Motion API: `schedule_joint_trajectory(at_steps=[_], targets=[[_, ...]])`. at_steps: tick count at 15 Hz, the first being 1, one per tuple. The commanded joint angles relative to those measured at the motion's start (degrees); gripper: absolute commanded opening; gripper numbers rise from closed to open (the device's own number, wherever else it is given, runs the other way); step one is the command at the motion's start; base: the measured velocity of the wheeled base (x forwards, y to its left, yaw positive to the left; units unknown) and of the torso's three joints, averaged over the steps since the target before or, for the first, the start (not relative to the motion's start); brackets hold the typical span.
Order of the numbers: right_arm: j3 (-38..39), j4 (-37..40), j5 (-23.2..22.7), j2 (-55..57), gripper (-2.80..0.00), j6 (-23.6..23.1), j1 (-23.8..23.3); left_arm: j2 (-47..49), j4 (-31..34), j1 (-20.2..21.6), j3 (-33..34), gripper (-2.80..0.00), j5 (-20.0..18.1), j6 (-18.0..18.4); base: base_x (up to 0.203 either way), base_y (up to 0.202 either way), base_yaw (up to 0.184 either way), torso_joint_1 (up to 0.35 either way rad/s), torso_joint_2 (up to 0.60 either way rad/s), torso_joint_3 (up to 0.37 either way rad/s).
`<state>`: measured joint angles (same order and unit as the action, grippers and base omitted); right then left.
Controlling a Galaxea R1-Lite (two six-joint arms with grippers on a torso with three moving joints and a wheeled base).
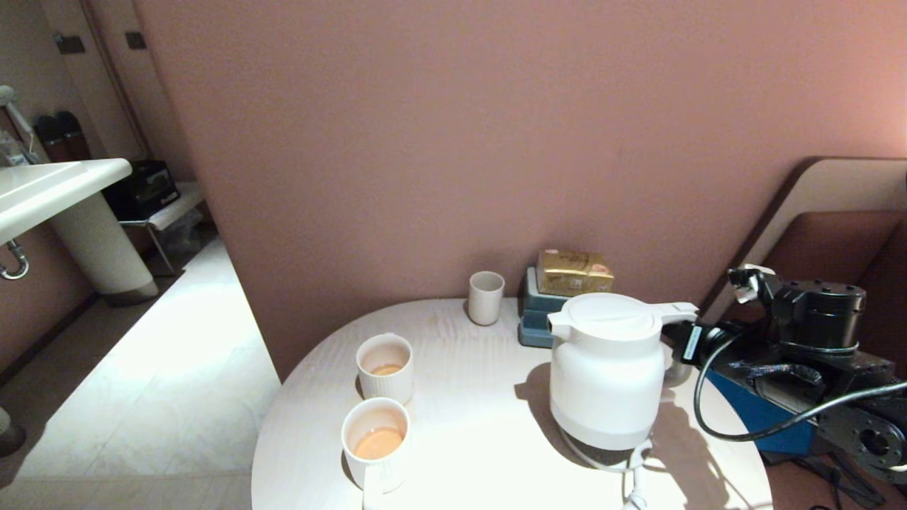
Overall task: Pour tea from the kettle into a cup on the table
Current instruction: Put down the kettle on the table
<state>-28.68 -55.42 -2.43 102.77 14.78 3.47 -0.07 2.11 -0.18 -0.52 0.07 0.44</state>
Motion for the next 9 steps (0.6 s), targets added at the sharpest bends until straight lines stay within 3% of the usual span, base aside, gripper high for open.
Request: schedule_joint_trajectory(at_steps=[1, 9], targets=[[0.3, -1.42, -0.27, 1.74, -2.8, -0.42, -1.27, 0.07, 0.0, 0.01, 0.0, -2.8, 0.01, 0.0, 0.0, 0.0, 0.0, 0.0, 0.0, 0.0], [4.73, -15.47, -0.36, 10.52, -2.8, -2.64, -3.23, 0.07, 0.0, 0.01, 0.0, -2.8, 0.01, -0.04, 0.0, 0.0, 0.0, 0.0, 0.0, 0.0]])
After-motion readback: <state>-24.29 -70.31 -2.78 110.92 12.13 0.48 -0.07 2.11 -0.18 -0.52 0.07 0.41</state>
